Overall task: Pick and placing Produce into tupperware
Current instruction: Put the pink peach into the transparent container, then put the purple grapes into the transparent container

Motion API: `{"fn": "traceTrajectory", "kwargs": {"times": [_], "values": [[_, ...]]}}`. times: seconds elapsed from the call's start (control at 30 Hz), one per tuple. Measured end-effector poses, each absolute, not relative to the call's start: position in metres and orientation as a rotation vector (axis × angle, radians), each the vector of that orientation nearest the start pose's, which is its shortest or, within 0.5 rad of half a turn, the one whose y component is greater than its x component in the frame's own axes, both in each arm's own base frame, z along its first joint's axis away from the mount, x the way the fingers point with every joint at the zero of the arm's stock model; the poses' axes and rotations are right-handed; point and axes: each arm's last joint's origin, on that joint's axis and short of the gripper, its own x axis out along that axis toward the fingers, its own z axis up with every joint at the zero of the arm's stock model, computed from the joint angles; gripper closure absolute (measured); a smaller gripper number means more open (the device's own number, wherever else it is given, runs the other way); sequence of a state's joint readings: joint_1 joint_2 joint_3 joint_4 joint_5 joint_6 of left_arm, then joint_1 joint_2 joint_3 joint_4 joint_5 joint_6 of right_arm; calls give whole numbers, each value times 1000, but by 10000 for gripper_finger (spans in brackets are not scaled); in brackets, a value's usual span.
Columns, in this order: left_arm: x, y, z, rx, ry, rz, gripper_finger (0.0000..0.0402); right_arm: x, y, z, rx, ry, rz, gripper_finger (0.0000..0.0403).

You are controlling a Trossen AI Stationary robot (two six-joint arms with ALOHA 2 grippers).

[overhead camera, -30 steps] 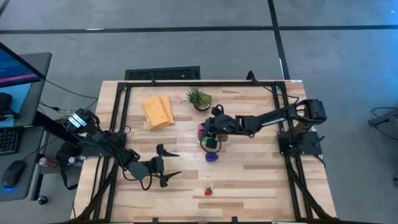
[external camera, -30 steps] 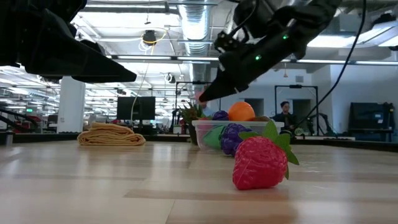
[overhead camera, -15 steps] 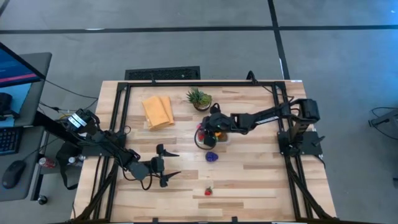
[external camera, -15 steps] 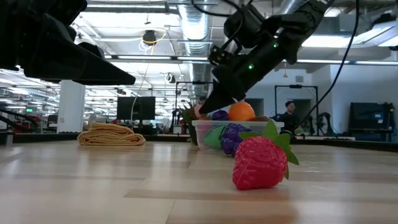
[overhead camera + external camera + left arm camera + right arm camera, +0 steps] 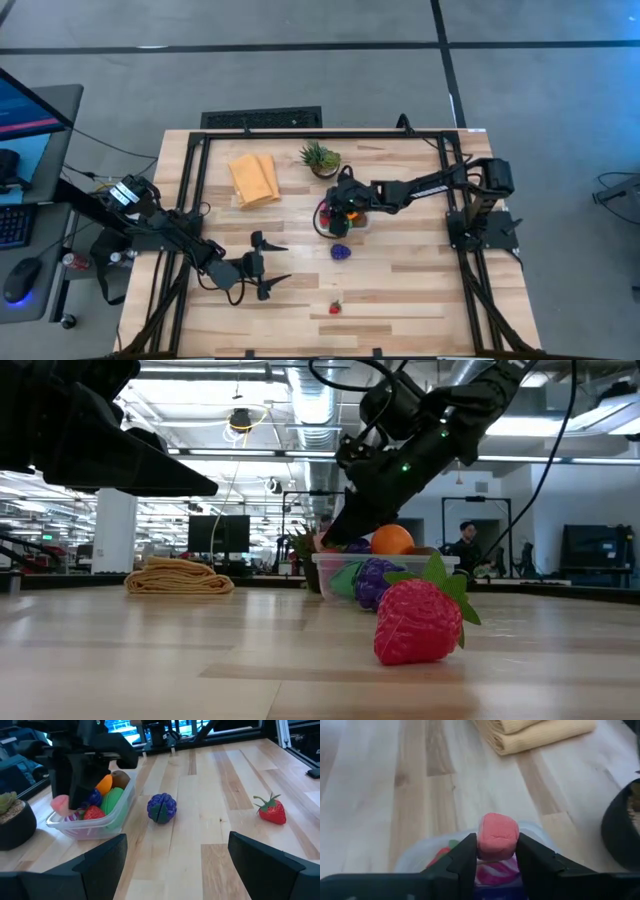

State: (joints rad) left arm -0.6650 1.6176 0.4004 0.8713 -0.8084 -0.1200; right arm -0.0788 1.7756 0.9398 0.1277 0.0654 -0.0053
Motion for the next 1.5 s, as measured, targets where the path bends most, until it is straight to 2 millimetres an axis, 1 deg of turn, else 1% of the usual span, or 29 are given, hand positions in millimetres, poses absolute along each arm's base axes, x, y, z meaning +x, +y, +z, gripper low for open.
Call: {"fn": "traceTrajectory", "kwargs": {"times": [0.37,0.43,0.53,0.67,0.77,0.83,0.9,1.03,1.2,1.37,1.5], "values": [[214,-141,128,109,246,161,65,356,-30,161,-4,683,-137,179],[214,-141,128,109,246,161,65,353,-30,168,-5,672,-137,167],[214,-141,128,108,245,161,65,349,-29,183,-9,642,-143,159],[214,-141,128,105,245,162,65,338,-22,210,-32,591,-124,159],[214,-141,128,105,245,162,65,328,-8,225,-43,592,-86,159],[214,-141,128,105,245,161,65,321,3,230,-52,614,-53,159],[214,-141,128,105,245,162,65,316,16,231,-48,645,-23,159],[214,-141,128,105,245,162,65,307,42,225,-44,736,11,159],[214,-141,128,102,245,162,65,295,69,218,-68,821,-28,159],[214,-141,128,102,245,162,65,289,90,216,-90,817,-51,159],[214,-141,128,103,247,161,65,287,102,199,-96,858,-51,159]]}}
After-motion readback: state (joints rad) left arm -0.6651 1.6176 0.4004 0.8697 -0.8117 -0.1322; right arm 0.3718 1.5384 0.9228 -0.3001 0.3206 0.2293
